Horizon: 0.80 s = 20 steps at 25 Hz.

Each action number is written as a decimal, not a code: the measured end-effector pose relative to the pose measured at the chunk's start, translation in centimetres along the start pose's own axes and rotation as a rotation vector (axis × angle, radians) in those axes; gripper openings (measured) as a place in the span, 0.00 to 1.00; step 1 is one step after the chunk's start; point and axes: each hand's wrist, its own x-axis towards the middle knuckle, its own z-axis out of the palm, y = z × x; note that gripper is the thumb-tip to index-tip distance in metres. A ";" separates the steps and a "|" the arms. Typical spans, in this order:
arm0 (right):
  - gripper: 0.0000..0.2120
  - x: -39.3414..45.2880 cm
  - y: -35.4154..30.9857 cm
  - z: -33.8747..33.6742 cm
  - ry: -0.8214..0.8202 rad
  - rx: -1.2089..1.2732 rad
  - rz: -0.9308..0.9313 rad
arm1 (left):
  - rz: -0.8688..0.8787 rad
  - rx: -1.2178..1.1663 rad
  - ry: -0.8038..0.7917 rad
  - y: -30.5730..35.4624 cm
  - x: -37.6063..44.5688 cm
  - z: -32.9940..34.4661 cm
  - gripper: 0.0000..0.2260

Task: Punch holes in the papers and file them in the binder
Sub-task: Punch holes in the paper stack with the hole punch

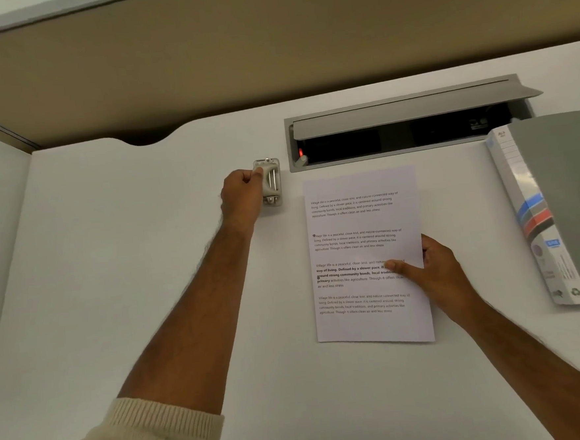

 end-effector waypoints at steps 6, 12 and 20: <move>0.21 0.5 -0.1 0.5 0.004 0.016 0.015 | -0.003 0.061 0.023 1.0 4.5 1.5 0.15; 0.20 0.8 0.0 0.5 0.000 0.024 0.022 | -0.021 0.068 0.013 1.5 6.5 2.7 0.13; 0.19 0.8 0.0 0.7 0.000 0.044 0.020 | -0.019 0.005 0.057 1.2 6.3 2.9 0.15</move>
